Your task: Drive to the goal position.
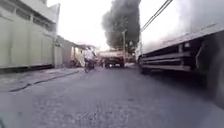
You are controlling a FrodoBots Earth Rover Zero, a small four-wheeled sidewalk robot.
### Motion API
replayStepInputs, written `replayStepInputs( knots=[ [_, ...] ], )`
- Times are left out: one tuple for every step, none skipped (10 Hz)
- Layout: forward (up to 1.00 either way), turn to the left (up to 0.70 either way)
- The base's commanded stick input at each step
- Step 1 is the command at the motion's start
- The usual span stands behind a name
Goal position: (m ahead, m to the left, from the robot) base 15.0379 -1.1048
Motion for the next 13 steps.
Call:
replayStepInputs(
  knots=[
    [1.00, 0.06],
    [1.00, 0.06],
    [1.00, 0.06],
    [1.00, 0.06],
    [1.00, 0.06],
    [1.00, 0.06],
    [1.00, 0.06],
    [1.00, 0.06],
    [1.00, 0.06],
    [1.00, 0.06],
    [1.00, 0.04],
    [1.00, -0.15],
    [1.00, -0.34]
  ],
)
